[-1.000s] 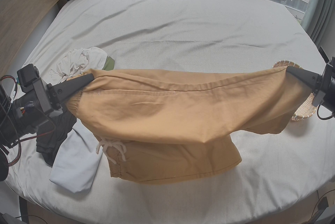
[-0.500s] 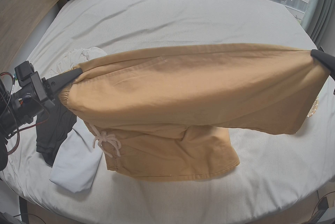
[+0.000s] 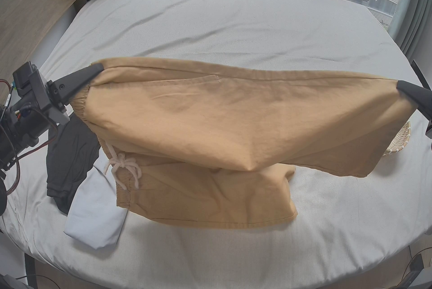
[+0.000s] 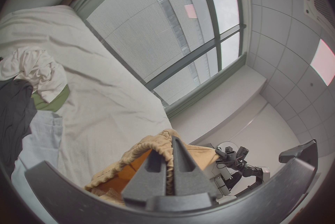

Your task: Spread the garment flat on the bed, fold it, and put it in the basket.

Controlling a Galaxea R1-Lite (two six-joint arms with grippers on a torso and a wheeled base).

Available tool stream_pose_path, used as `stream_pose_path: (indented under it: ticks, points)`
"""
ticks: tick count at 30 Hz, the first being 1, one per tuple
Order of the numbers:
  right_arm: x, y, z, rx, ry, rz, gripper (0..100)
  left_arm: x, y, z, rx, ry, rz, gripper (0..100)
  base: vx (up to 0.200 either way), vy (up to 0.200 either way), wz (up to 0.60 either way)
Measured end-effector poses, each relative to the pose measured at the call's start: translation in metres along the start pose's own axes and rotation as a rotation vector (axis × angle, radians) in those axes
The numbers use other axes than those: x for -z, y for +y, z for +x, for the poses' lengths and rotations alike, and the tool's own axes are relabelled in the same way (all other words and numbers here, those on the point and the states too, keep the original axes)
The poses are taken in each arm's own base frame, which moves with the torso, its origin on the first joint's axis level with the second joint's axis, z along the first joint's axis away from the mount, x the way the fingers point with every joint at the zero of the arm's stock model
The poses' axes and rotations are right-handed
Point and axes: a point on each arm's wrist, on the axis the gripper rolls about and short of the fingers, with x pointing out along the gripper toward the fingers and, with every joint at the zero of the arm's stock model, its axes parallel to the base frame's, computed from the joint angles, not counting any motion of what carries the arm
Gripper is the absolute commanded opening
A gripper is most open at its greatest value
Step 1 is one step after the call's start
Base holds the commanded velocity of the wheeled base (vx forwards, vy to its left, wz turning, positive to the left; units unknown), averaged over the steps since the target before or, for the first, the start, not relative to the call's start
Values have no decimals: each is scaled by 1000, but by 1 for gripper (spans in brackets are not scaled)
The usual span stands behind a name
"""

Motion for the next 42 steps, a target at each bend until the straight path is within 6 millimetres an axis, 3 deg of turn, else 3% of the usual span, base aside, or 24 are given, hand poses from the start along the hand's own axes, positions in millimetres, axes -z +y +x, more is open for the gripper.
stream_pose_path:
  ticks: [7,15,24,33,42]
  points:
    - [-2,-3,-2,9,-16,-6,0,-6,-9,3,35,-23,10,0,0,0,0]
    - [6,-17,10,27,1,-13,0,-3,-2,5,-9,-40,-9,0,0,0,0]
    - [6,-46,52,24,-11,-27,0,2,20,21,-65,-32,-47,0,0,0,0]
    - [-1,-80,98,64,-3,-13,0,-7,42,59,-80,-64,-49,0,0,0,0]
    - [-15,-114,128,115,-19,4,0,-12,67,87,-107,-97,-51,0,0,0,0]
